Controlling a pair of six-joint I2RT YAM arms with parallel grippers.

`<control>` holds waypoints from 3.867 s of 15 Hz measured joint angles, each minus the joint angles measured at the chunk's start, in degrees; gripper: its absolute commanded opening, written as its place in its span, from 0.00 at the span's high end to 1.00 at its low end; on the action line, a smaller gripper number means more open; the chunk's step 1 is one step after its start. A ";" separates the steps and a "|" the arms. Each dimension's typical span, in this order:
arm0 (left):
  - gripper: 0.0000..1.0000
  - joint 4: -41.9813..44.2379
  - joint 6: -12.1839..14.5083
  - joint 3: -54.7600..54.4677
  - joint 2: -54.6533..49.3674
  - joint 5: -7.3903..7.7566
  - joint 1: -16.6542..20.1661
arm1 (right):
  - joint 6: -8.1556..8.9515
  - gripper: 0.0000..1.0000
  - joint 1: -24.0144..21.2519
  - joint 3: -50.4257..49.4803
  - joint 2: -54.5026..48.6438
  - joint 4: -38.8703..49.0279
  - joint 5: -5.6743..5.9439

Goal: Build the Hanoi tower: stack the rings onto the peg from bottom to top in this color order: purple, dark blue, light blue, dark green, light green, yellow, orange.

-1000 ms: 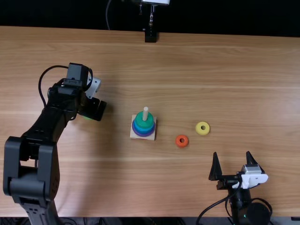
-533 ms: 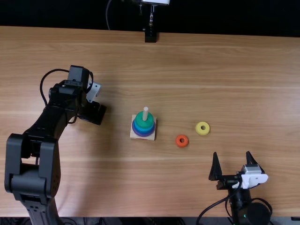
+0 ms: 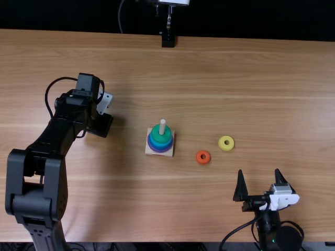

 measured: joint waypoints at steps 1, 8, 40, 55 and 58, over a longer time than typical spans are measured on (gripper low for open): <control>1.00 -1.09 0.00 0.31 0.00 -0.07 0.00 | 0.00 0.00 0.00 0.00 0.00 0.00 -0.02; 1.00 -36.24 0.15 24.28 0.00 -0.20 -0.70 | 0.00 0.00 0.00 0.00 0.00 -0.02 -0.02; 1.00 -45.70 -17.03 50.82 4.11 0.00 -26.34 | 0.00 0.00 0.00 -0.02 0.00 0.00 0.00; 0.00 -45.70 -17.05 50.71 6.54 4.09 -25.97 | 0.00 0.00 -0.02 -0.02 0.00 -0.02 -0.02; 0.00 -45.13 -16.98 50.69 6.47 4.57 -23.06 | 0.00 0.00 0.00 -0.02 0.00 -0.02 -0.02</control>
